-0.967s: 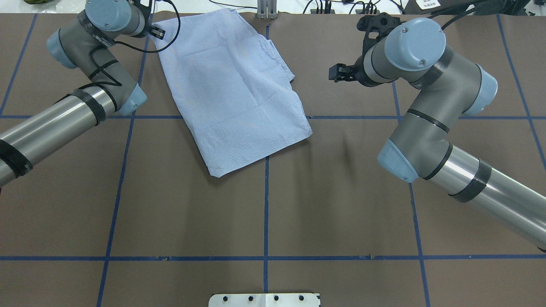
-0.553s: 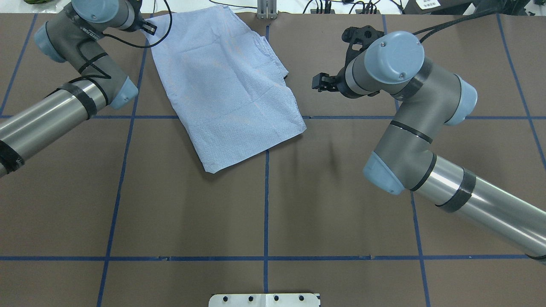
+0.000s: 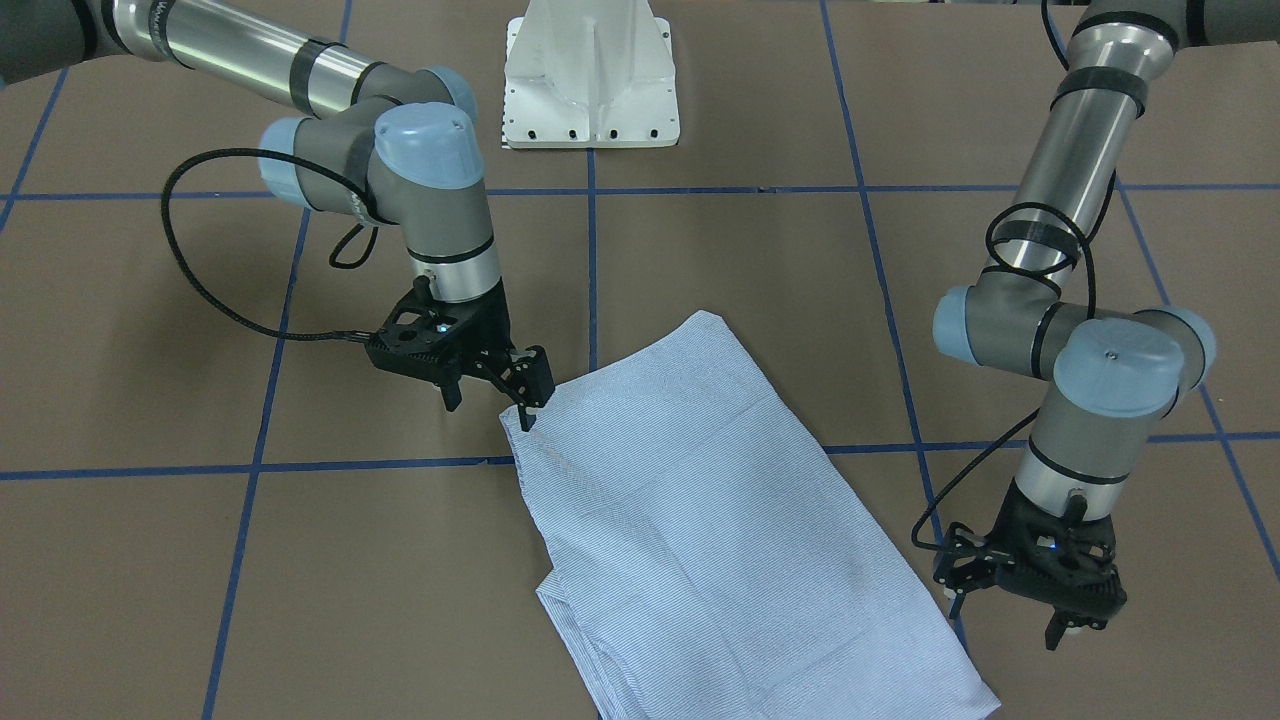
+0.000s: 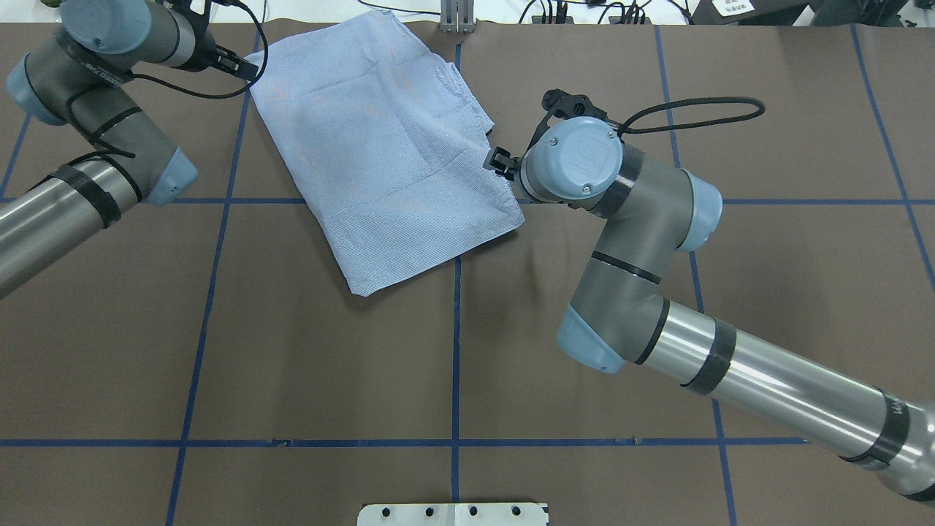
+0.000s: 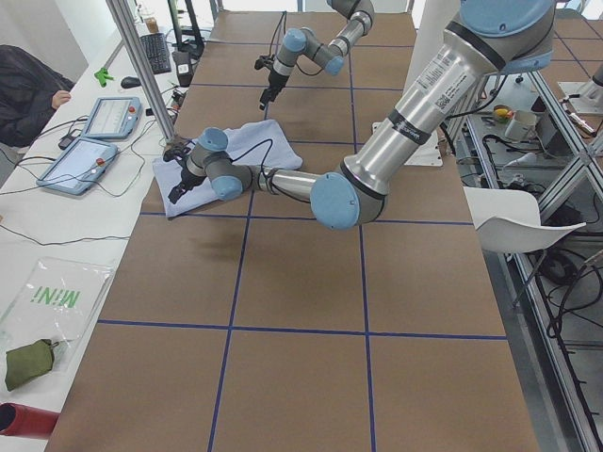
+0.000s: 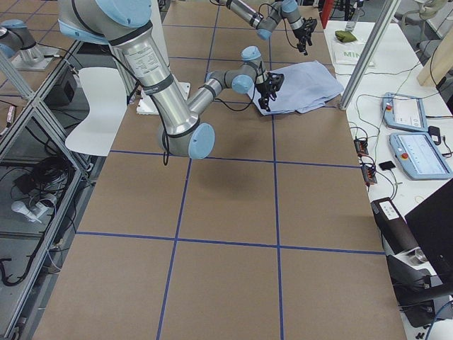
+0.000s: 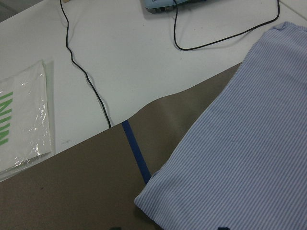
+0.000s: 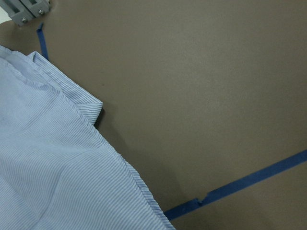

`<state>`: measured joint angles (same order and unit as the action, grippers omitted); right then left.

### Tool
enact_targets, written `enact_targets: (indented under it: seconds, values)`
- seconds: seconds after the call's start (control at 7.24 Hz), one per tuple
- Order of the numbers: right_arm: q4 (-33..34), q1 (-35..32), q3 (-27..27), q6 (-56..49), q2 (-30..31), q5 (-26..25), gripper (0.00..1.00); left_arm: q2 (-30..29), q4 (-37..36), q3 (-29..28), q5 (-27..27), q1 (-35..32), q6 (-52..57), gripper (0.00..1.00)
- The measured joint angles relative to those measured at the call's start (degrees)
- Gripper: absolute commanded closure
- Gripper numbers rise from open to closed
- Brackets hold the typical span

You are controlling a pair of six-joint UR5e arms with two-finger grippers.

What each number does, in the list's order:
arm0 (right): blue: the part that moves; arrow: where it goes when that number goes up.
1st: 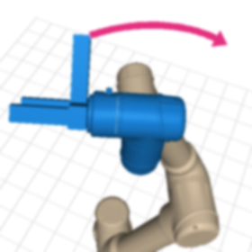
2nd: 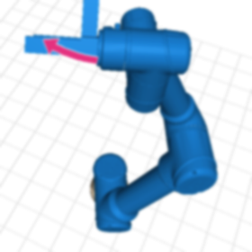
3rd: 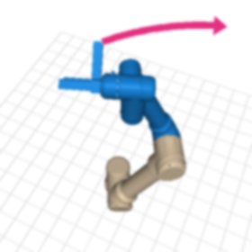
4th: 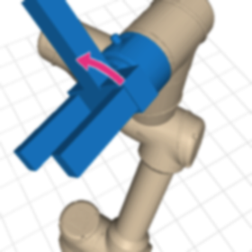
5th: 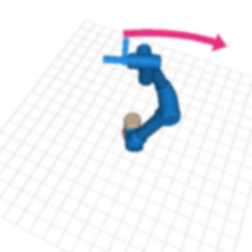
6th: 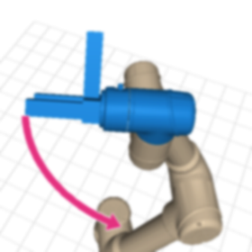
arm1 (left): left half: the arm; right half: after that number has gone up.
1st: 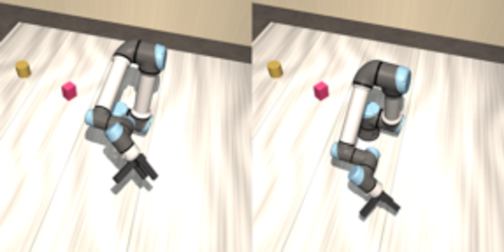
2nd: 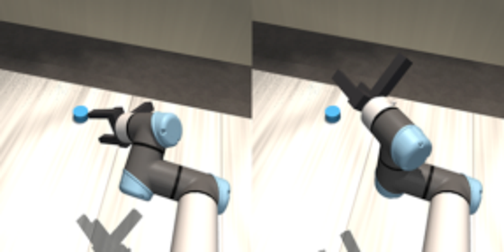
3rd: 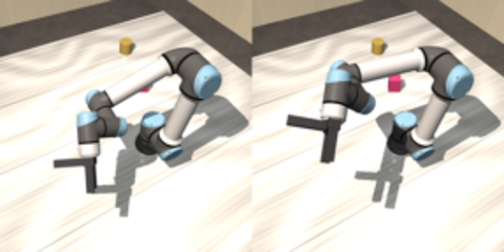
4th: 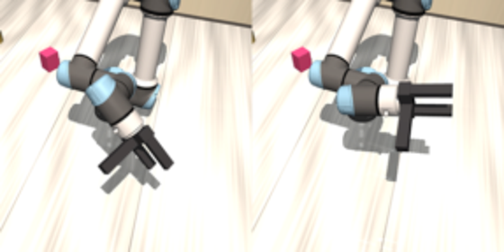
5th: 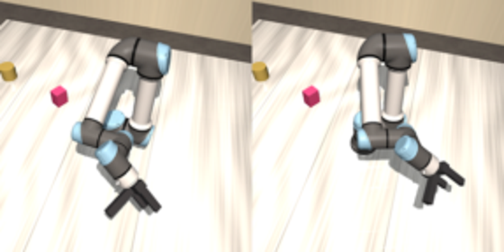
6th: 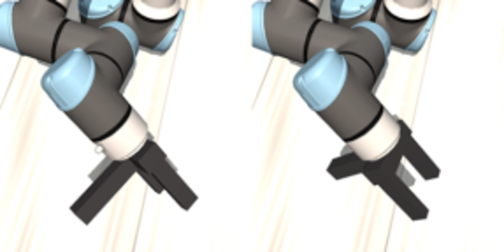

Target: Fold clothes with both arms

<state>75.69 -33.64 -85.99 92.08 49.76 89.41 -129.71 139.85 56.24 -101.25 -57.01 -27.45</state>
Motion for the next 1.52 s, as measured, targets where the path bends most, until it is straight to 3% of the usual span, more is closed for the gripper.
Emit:
enact_targets:
  seconds: [0.69,1.52]
  values:
    - [0.02,3.63,6.67,5.07,-2.54,-4.30,0.00,0.86,0.22,1.32,-0.18,-0.02,-0.93,0.00]
    - [-0.03,6.36,8.33,6.96,-3.70,-8.91,0.05,1.55,0.25,2.09,-0.18,0.14,-0.94,0.00]
